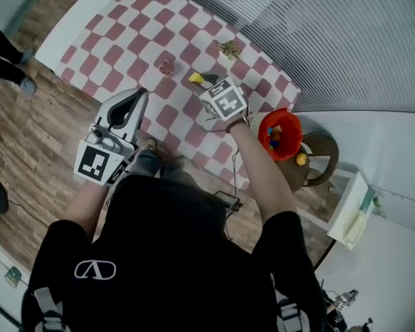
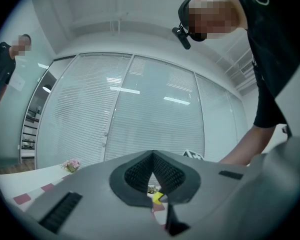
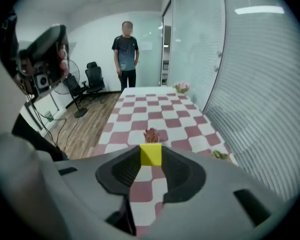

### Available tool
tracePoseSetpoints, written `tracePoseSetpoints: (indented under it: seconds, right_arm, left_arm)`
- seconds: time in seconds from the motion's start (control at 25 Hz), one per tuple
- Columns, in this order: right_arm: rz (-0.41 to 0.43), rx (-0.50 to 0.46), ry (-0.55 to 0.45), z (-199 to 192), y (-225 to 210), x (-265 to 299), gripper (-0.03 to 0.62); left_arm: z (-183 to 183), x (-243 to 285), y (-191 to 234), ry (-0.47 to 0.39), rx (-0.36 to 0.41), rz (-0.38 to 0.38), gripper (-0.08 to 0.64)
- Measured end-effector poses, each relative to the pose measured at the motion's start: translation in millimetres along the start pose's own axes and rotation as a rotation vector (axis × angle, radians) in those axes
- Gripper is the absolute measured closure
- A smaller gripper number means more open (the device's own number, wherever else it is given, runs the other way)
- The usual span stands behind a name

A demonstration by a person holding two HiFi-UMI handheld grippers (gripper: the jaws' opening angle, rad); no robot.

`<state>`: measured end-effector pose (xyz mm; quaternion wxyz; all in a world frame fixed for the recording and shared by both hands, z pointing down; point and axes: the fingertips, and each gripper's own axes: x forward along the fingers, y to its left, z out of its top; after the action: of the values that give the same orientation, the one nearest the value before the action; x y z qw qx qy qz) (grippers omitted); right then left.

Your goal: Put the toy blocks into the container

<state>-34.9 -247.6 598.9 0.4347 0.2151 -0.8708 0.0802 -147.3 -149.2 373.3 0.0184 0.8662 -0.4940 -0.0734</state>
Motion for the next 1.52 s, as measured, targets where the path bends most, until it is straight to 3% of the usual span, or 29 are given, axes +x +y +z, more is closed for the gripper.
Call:
tracePoseSetpoints:
  seconds: [0.2,0.36,0.68,0.96,1.16,1.36,1.52]
  right_arm:
    - [-0.148,0.029,-0.265,42,-5,-94,0.459]
    - [-0.305,0.046,-0.472,55,0,-172,0.459]
    - [-0.609,0.089,-0.740,29,25,-274,0.459]
    - [-0.728,0.136,-0.804,9,25,-298,0.459]
    - [-0.778,0.212,-0.779,-12,6,-308,0.459]
    - [-0.876,0.402,-0.695,-93,-46,-328,0.459]
    - [-0.949,0.493,-0.594,-155,-71,-340,0.459]
  left_arm:
    - [-2,18,-17,0.014,0.001,-0.065,0.555]
    - [-1,32,-33,0.016,0.001,-0.122,0.555]
    - [3,63,-66,0.004,0.003,-0.236,0.555]
    - [6,76,-88,-0.015,0.016,-0.278,0.555]
    - [10,84,-92,-0.024,0.008,-0.290,0.555]
    - [8,86,-95,-0.020,0.006,-0.301,0.555]
    - [8,89,-99,-0.025,-0.001,-0.307,0.555]
